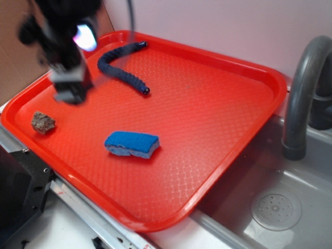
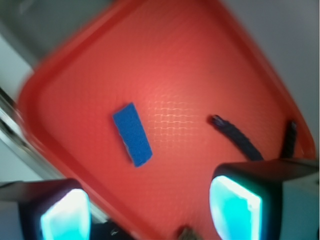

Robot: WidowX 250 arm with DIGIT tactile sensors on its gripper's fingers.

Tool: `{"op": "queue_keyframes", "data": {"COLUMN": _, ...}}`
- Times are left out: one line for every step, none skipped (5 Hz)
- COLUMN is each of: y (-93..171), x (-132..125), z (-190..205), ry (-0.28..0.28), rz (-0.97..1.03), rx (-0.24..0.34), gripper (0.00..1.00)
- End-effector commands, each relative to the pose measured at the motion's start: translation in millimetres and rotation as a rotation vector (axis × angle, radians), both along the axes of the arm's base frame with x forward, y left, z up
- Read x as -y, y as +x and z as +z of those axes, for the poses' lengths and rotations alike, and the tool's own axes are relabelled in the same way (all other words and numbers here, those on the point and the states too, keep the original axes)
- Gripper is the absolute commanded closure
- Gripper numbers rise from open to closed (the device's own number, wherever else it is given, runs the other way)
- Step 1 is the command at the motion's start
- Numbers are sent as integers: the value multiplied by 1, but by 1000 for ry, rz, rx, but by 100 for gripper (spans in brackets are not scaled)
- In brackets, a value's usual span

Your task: Grab the blue sponge.

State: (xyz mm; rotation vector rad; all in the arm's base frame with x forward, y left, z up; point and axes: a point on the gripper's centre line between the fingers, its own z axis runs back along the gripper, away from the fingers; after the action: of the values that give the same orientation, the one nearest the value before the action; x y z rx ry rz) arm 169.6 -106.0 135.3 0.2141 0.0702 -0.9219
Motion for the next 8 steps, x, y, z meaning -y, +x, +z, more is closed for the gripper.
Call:
{"op": "queue_keyframes", "data": {"y": 5, "x": 3, "z": -64, "ry": 40, "rz": -99, "rx": -117, "gripper": 0}}
{"op": "queue_keyframes", "data": {"y": 4, "x": 6, "z": -85, "ry": 57, "rz": -130, "rx": -184, "gripper": 0}}
{"op": "queue_keyframes", "data": {"y": 1, "x": 4, "z": -97, "ry": 85, "rz": -175, "rx": -221, "gripper": 0}}
{"op": "queue_keyframes", "data": {"y": -5, "x": 3, "z": -102, "ry": 110, "rz": -225, "rx": -233, "gripper": 0}}
{"op": "queue_keyframes", "data": {"y": -7, "x": 7, "z": -106, "ry": 161, "rz": -222, "rx": -175, "gripper": 0}}
{"op": "queue_keyframes", "data": {"y": -7, "x": 6, "z": -113, "ry": 152, "rz": -190, "rx": -167, "gripper": 100}}
{"op": "queue_keyframes", "data": {"y": -6, "x": 5, "z": -118, "ry": 129, "rz": -160, "rx": -173, "gripper": 100}}
{"op": "queue_keyframes", "data": {"y": -5, "x": 2, "z": -116, "ry": 103, "rz": -130, "rx": -171, "gripper": 100}}
